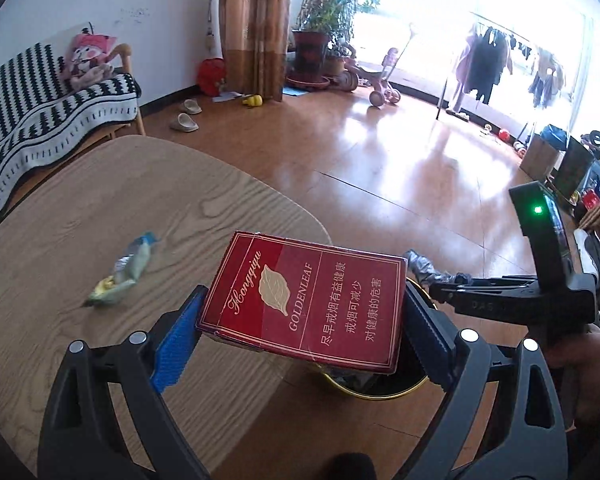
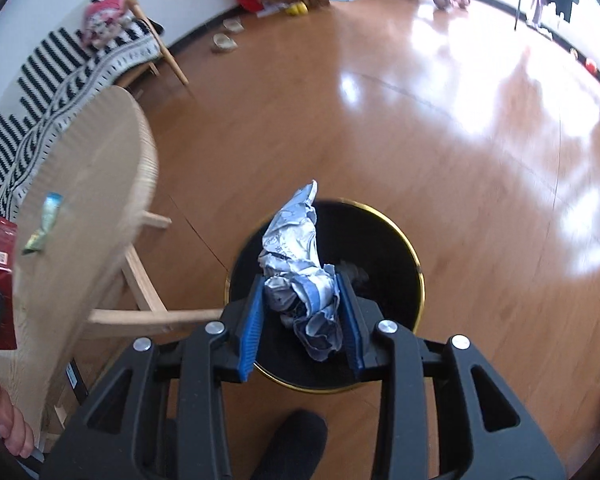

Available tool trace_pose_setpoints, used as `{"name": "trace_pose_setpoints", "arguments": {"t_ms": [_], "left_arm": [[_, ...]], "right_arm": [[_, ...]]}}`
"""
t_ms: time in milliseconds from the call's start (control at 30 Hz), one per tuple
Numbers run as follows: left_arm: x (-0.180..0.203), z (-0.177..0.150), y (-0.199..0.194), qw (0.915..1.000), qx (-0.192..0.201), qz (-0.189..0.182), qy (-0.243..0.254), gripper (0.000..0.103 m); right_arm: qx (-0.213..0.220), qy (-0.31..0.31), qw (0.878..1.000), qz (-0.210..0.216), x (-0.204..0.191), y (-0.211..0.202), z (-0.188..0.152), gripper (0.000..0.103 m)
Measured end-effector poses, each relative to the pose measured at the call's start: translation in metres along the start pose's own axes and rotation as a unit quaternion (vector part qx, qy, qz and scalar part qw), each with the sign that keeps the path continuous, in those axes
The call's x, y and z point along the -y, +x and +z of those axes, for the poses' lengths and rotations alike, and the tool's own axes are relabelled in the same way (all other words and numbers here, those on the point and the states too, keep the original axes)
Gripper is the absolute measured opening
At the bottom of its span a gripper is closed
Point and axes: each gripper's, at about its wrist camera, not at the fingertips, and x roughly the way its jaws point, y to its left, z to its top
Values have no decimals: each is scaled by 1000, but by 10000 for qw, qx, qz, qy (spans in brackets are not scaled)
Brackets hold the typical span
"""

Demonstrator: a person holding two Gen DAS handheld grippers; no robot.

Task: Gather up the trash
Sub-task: 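Carry the red box and the blue-silver wrapper over the black bin, then open the right tool to drop the wrapper while the left tool holds the red box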

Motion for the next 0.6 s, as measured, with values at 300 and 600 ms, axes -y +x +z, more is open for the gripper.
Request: {"name": "trace_pose_setpoints", "arguments": {"t_ms": [300,600], "left_arm": [[15,-2,20,9999,-113,-76,62,90],[20,-3,27,9998,-154,-96,57,90]], "right_arm": [[-125,79,9998,140,3,7,8,38],[-78,185,9995,242,4,6,10,38]]}}
